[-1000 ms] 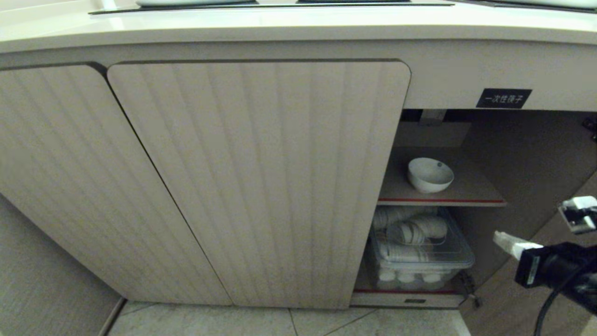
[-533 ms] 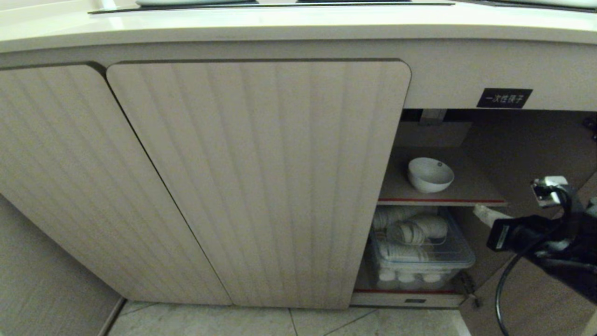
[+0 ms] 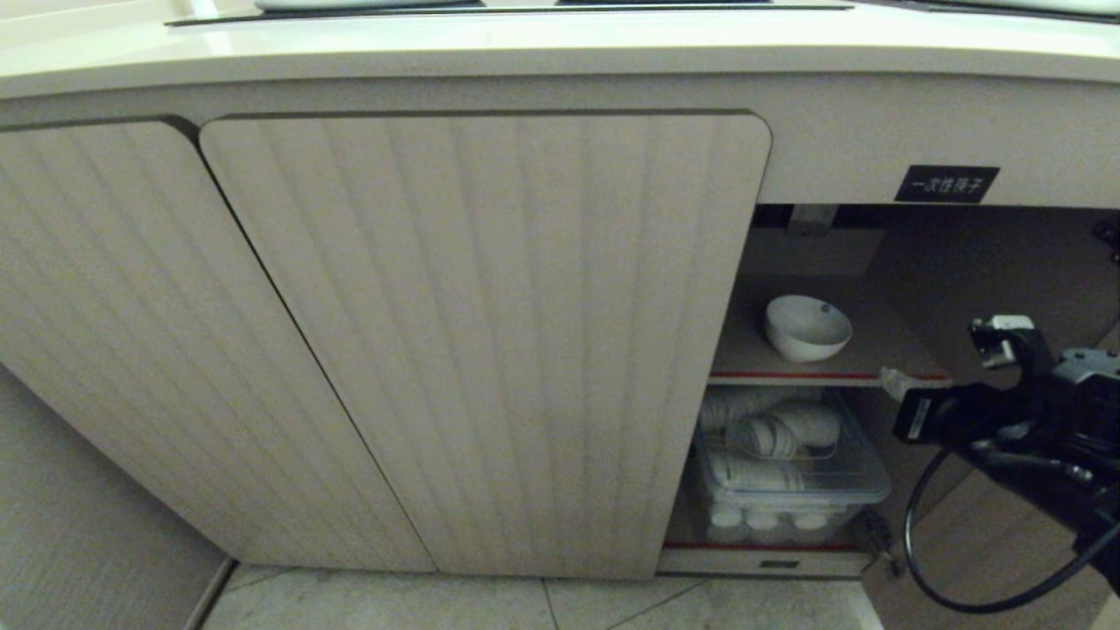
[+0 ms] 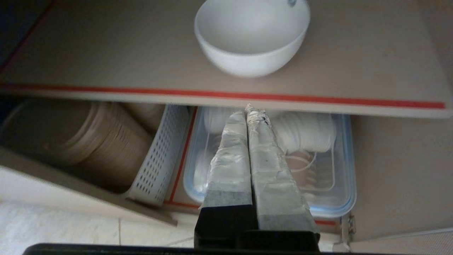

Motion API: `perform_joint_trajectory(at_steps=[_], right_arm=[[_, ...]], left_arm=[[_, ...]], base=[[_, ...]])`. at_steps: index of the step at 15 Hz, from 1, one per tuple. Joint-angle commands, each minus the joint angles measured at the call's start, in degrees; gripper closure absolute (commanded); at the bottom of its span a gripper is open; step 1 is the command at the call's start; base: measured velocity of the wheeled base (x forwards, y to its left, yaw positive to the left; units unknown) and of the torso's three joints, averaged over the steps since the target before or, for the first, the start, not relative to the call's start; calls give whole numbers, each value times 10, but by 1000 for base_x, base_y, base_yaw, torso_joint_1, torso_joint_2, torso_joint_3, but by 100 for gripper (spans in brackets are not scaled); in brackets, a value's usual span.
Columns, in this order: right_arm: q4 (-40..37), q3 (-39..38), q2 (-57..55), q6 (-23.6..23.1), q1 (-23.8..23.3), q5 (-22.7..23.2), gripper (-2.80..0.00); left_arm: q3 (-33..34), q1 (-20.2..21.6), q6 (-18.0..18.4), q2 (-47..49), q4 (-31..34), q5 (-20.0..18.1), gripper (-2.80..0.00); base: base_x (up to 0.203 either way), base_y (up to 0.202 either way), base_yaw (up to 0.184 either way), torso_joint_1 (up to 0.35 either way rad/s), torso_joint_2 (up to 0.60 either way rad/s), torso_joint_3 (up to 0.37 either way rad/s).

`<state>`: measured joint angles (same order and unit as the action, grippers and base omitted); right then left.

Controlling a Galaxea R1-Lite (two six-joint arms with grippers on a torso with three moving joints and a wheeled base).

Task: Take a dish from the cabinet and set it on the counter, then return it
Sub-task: Take the bowl from the cabinet

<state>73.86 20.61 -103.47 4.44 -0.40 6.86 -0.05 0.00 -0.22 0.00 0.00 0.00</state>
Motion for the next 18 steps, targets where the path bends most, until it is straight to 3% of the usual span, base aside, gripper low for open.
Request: perform_joint_trajectory(at_steps=[1,11,18], right_arm=[[4,8,-4,1,-5,1,0],[5,37,-25,17,-14,1,0],[81,39,-43,44,-14,4,0]], left_arm=[[0,0,0,0,0,0,0],[0,0,0,0,0,0,0],[0,0,0,0,0,0,0]], base=[[0,0,0,0,0,0],[0,0,0,0,0,0],[0,0,0,0,0,0]])
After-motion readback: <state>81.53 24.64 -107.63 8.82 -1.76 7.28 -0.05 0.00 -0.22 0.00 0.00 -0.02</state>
